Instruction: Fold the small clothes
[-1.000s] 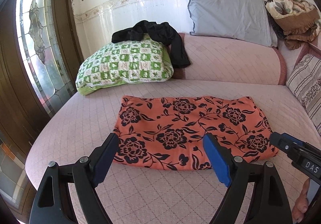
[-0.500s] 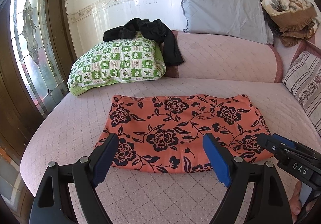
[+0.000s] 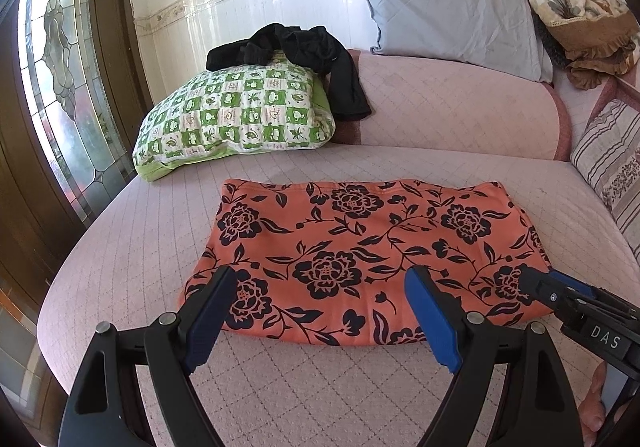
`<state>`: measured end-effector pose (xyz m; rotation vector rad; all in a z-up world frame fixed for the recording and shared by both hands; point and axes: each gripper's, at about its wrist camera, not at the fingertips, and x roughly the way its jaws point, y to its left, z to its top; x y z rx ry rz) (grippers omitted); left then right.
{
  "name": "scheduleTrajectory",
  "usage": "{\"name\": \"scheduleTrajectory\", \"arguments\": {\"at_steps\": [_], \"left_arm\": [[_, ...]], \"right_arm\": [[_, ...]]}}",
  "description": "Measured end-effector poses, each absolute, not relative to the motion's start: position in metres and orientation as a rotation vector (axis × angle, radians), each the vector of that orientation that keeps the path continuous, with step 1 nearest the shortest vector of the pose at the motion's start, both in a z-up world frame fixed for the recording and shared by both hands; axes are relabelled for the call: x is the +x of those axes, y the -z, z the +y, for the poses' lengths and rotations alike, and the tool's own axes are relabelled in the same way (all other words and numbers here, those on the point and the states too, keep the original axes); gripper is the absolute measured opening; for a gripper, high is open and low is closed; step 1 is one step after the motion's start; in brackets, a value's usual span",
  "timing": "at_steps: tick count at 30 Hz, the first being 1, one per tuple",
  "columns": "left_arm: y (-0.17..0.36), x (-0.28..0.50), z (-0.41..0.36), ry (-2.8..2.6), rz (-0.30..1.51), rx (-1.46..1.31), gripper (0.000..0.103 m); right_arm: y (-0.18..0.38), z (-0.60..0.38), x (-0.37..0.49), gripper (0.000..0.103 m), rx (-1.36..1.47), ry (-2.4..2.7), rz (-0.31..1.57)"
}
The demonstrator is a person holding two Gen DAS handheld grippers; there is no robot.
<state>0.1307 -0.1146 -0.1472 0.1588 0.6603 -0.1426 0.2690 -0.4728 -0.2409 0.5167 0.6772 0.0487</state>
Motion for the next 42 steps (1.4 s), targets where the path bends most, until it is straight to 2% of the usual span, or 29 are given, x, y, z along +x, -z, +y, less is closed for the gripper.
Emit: {"name": "scheduleTrajectory", "arguments": {"at_steps": [6, 15, 18, 20, 23, 28, 32, 42], "left_arm": [[0.162, 0.142, -0.102, 0.145, 0.712, 0.145, 0.086], [0.203, 0.172, 0.015, -0.047, 0.878, -0.064, 0.086], [0.212, 0.172, 0.051, -0.065, 0.926, -0.202, 0.082], [0.219, 0.172, 0.06, -0.062, 0.963, -0.266, 0.073], [0.227, 0.175, 0.061, -0.016, 1.016, -0.342, 0.064], [0.235, 0.178, 0.054, 0.037, 1.037, -0.481, 0.064], [0.246, 0.192, 0.046, 0.073, 1.075, -0.624, 0.073], [0.263, 0.218, 0.017, 0.126, 1.082, -0.717, 0.073]], "right_arm": [[0.25, -0.477, 0.278, 0.061, 0.508, -0.006, 0.702], [0.28, -0.536, 0.29, 0.061, 0.747, 0.141, 0.76], [0.3, -0.552, 0.296, 0.061, 0.833, 0.192, 0.825], [0.32, -0.556, 0.304, 0.061, 0.863, 0.224, 0.919], [0.316, -0.557, 0.302, 0.063, 0.877, 0.236, 0.896], [0.294, -0.556, 0.288, 0.063, 0.871, 0.207, 0.787], [0.284, -0.55, 0.283, 0.063, 0.859, 0.178, 0.747], [0.276, -0.538, 0.286, 0.063, 0.851, 0.1, 0.728]]}}
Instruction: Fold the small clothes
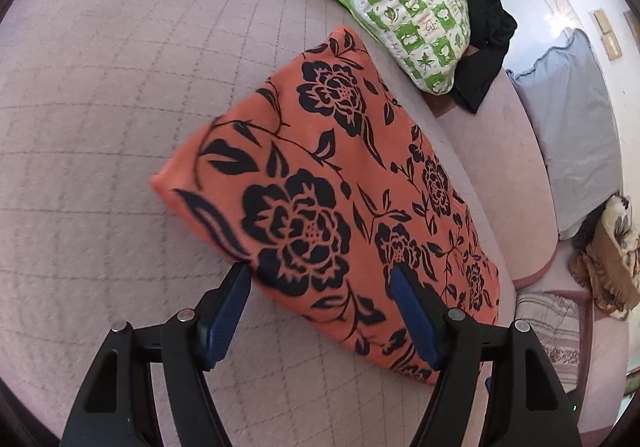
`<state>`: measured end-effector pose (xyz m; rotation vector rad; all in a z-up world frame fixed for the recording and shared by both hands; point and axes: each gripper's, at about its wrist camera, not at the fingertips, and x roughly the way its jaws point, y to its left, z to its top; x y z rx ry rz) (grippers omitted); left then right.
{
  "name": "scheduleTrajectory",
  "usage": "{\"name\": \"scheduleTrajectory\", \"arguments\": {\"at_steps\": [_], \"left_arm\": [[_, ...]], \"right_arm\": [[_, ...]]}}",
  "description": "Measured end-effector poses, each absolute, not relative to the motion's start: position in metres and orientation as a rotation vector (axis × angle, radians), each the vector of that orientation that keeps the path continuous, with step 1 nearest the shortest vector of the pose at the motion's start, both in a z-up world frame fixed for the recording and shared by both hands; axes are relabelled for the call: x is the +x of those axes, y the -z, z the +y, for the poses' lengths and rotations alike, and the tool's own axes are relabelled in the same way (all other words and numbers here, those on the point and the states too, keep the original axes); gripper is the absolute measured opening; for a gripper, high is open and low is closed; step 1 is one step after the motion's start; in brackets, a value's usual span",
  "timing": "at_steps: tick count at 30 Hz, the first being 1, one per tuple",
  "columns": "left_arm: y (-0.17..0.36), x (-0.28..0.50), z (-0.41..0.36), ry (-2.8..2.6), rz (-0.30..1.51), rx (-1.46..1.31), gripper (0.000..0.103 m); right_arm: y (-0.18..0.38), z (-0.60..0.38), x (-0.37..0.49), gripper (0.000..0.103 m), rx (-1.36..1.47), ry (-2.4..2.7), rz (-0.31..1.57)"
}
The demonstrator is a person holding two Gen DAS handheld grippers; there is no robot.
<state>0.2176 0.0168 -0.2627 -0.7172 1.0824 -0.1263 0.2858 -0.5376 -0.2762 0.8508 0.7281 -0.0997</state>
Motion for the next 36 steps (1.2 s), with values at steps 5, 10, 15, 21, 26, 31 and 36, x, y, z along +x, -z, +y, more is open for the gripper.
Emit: {"name": "scheduleTrajectory", "arguments": {"at_steps": [5, 10, 15, 21, 26, 31, 36], "left_arm": [[0.277, 0.218, 0.02, 0.107, 1.077, -0.785, 0.073], [0.278, 0.196, 0.026, 0.1, 1.077, -0.814, 0.073], [0.282, 0.206, 0.034, 0.06, 1.033, -0.854, 0.073], [0.287, 0.224, 0.029, 0.046, 0.967, -0.863, 0.073], [0.287, 0.23, 0.026, 0.061, 0.905, -0.885, 0.071], [0.265, 0.23, 0.011, 0.086, 0.838, -0.784, 0.046], [0.272, 0.247, 0.009, 0.07, 0.867, -0.74, 0.058]], "right_arm": [[0.273, -0.535, 0.285, 0.063, 0.849, 0.086, 0.721], [0.273, -0.534, 0.288, 0.063, 0.845, 0.08, 0.724], [0.271, -0.529, 0.288, 0.063, 0.838, 0.066, 0.725], [0.271, -0.531, 0.287, 0.063, 0.838, 0.073, 0.716], [0.273, -0.53, 0.29, 0.063, 0.834, 0.069, 0.718], [0.27, -0.527, 0.292, 0.06, 0.803, 0.077, 0.703], [0.27, -0.523, 0.295, 0.06, 0.773, 0.088, 0.709]]}}
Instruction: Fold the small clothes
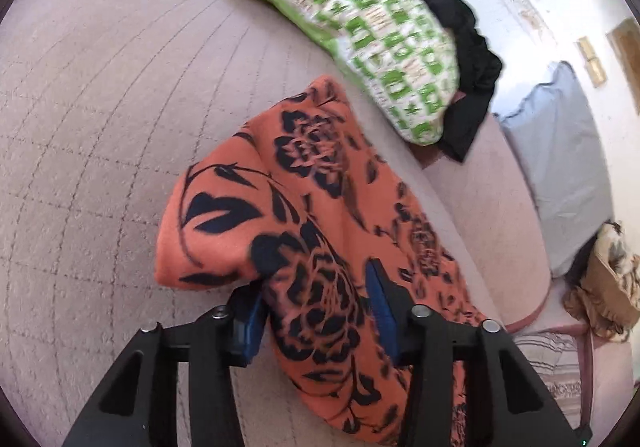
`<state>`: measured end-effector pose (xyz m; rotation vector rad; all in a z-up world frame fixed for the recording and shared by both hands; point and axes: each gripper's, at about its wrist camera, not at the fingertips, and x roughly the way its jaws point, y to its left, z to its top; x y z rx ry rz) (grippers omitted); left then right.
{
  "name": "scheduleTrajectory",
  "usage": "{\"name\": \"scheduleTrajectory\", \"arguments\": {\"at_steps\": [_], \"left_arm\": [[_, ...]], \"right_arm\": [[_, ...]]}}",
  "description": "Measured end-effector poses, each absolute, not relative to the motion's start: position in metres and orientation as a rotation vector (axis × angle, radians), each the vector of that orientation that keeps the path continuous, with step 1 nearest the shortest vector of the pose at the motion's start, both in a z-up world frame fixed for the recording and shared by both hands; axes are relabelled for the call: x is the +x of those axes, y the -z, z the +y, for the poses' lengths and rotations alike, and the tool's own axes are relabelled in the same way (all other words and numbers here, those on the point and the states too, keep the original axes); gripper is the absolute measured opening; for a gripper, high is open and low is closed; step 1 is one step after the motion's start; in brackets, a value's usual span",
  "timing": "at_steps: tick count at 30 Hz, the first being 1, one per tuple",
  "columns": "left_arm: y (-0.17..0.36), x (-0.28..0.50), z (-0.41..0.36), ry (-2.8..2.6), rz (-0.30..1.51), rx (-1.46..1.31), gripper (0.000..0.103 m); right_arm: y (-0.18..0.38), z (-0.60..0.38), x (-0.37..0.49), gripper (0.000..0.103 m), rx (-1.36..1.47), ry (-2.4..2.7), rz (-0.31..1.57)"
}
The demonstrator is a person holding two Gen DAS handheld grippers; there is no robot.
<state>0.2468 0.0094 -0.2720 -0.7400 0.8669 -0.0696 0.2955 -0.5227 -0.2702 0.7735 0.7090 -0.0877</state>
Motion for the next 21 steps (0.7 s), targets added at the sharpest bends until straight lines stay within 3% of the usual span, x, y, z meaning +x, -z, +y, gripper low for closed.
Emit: {"name": "scheduleTrajectory", "arguments": {"at_steps": [1, 4, 7, 10, 21], "left_arm": [[0.278, 0.25, 0.01, 0.07, 0.884, -0.758, 0.068], [0.286, 0.256, 0.012, 0.05, 0.89, -0.774, 0.066], [0.279, 0.261, 0.005, 0.003, 0.899, -0.686, 0.029], [0.266, 0.261, -0.011, -0.009, 0.9, -0.548, 0.022], [0.178, 0.227, -0.129, 0.205, 0.73, -0.134, 0.019]], "right_arm": [[0.272, -0.523, 0.297, 0.06, 0.777, 0.088, 0.717], [0.276, -0.525, 0.298, 0.06, 0.795, 0.091, 0.729], [0.277, -0.531, 0.296, 0.06, 0.807, 0.109, 0.718], [0.279, -0.54, 0.294, 0.06, 0.847, 0.124, 0.713], [0.292, -0.588, 0.27, 0.06, 1.131, 0.122, 0.657]]}}
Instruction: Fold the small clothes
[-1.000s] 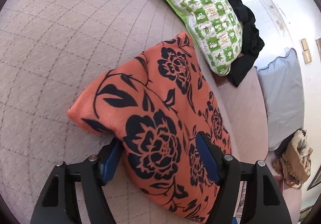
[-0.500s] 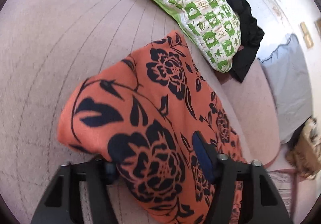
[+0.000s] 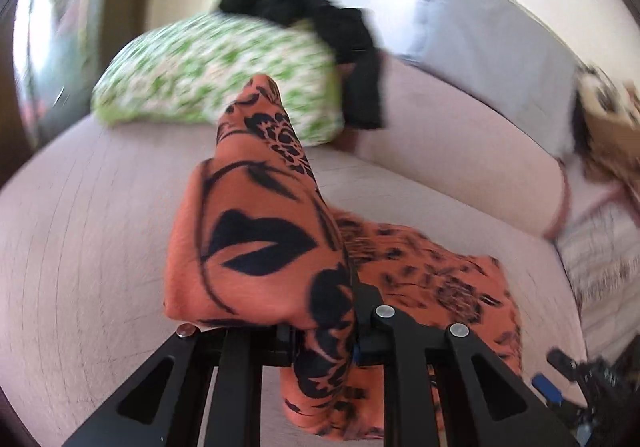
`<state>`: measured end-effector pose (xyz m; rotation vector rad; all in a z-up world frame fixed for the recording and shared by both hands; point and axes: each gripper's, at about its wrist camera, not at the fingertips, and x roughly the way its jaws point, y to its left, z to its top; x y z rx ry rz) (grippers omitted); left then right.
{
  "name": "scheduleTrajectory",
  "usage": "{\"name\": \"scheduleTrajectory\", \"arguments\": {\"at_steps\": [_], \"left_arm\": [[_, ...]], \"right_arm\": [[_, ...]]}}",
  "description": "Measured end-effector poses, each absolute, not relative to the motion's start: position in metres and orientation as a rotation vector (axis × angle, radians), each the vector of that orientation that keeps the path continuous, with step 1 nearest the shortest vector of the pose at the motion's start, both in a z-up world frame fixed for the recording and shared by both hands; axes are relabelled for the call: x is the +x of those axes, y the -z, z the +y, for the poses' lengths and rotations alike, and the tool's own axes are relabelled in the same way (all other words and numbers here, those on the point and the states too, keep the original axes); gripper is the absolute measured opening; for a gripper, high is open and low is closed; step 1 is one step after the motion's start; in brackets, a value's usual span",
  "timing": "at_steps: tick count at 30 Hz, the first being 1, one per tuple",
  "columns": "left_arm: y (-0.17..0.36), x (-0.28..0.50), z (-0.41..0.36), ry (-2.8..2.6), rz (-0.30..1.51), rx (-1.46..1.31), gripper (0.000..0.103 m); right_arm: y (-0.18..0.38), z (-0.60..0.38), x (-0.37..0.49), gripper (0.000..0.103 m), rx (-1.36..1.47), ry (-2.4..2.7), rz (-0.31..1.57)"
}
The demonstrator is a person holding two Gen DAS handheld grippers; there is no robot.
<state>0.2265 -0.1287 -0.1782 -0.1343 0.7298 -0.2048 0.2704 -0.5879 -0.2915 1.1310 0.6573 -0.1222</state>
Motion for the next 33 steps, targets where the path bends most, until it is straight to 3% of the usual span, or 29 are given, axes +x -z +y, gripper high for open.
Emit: {"name": "scheduleTrajectory", "arguments": {"at_steps": [5, 10, 15, 17, 22, 25, 29, 31, 33], "left_arm": [[0.174, 0.214, -0.192, 0.285, 0.738, -0.022, 0.018], [0.202, 0.192, -0.264, 0.373, 0.785, 0.137, 0.019], [0.249, 0.184, -0.307, 0.461, 0.971, 0.252, 0.042], [0.246, 0.173, -0.302, 0.527, 0.961, 0.237, 0.059], [0.204, 0.14, -0.258, 0.679, 0.814, 0.187, 0.082], [0.195, 0.145, -0.23, 0.583, 0.758, 0.221, 0.083], [0.209, 0.178, -0.191, 0.401, 0.852, 0.174, 0.083], [0.219, 0.185, -0.174, 0.337, 0.905, 0.126, 0.083], [0.229, 0.191, -0.165, 0.286, 0.952, 0.093, 0.083]], "right_arm": [[0.295, -0.604, 0.262, 0.06, 1.242, 0.08, 0.61], [0.304, -0.624, 0.251, 0.06, 1.359, 0.083, 0.557], [0.319, -0.629, 0.256, 0.062, 1.426, 0.054, 0.589], [0.324, -0.626, 0.262, 0.062, 1.447, 0.026, 0.613], [0.326, -0.614, 0.274, 0.07, 1.443, -0.041, 0.657], [0.326, -0.604, 0.28, 0.07, 1.42, -0.079, 0.683], [0.319, -0.593, 0.288, 0.071, 1.391, -0.126, 0.665], [0.31, -0.587, 0.291, 0.082, 1.355, -0.154, 0.637], [0.302, -0.578, 0.299, 0.082, 1.3, -0.17, 0.63]]}}
